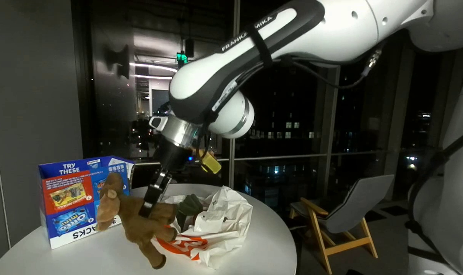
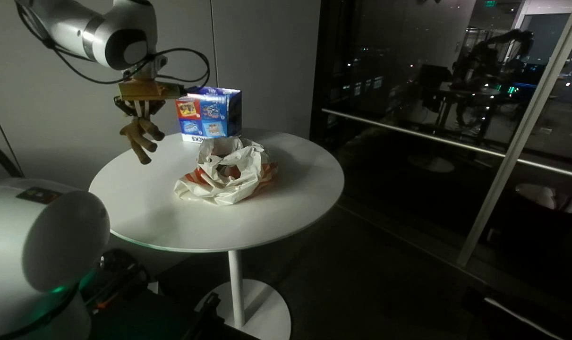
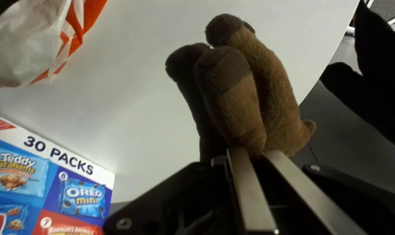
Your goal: Remove the moose toy, the beetroot plushy and the duster from the plastic
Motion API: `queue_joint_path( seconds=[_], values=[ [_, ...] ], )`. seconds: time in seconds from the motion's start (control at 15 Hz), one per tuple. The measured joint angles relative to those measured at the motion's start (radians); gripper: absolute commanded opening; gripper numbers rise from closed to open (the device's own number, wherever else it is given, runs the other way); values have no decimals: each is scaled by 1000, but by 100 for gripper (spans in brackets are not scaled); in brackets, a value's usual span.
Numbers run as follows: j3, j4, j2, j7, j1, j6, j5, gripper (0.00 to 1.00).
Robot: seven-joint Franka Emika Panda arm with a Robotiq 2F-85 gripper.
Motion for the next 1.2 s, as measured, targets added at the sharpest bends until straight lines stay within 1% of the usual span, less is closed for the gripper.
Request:
queue_joint_path(
  seconds=[0.07,0.13,0.4,0.53,0.73,0.87,1.07,1.2],
  values=[
    [9,-15,23,0,1,22,-19,31],
    [16,-26,47,0,1,40,-40,35],
    [32,-37,125,0,0,76,-73,63],
    [33,-34,134,0,-7,77,-73,79],
    [30,-7,119,16,-37,79,-72,99],
    [18,15,104,76,-65,104,-109,100],
    [-12,41,88,199,-110,152,-227,100],
    [-31,46,75,279,-136,153,-290,100]
  ],
)
